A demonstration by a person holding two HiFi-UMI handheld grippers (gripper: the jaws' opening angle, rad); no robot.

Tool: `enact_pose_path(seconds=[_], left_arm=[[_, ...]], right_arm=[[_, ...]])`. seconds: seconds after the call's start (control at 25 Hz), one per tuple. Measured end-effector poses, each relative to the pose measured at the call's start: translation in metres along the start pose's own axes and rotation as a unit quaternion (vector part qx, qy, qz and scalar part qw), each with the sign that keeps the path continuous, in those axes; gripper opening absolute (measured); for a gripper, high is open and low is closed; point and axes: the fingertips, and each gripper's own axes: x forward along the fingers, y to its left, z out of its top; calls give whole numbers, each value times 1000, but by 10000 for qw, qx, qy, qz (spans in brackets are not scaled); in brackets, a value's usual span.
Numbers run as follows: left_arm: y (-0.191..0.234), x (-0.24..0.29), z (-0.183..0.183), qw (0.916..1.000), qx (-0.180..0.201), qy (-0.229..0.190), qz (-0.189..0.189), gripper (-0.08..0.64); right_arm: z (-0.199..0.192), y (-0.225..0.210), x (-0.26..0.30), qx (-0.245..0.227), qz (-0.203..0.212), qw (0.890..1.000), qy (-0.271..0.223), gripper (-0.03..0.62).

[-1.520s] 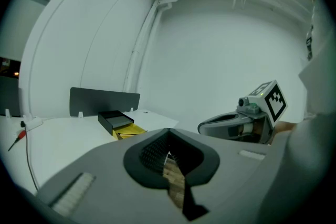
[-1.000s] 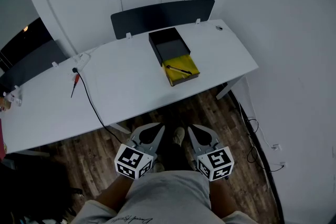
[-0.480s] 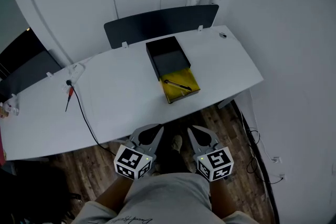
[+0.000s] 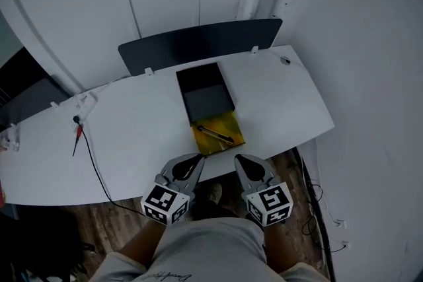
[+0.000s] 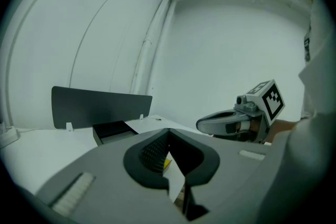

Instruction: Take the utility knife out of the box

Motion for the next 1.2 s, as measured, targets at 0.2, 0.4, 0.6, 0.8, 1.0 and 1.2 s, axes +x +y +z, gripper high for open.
enact_pose_path(seconds=[0.2,0.4,0.6,0.8,1.0,1.2], left_arm=[[14,40,14,9998,-46,-41,184,2],[25,66,25,9993,-62,-65,373,2],[36,74,27,9985,-111,-14,529,2],[47,79,29,9982,-144,36,577,2],[58,81,28,9985,-125,130,517,2],[69,81,26,9988,-138,213,422,2]], right_arm=[[13,-39,25,-84,193,9998,-19,15],[24,-65,43,-168,381,9991,-3,15],[26,-72,58,-166,558,9983,60,15],[24,-70,70,-170,664,9975,178,15],[24,-69,81,-196,659,9972,291,15],[24,-66,93,-233,630,9970,397,15]])
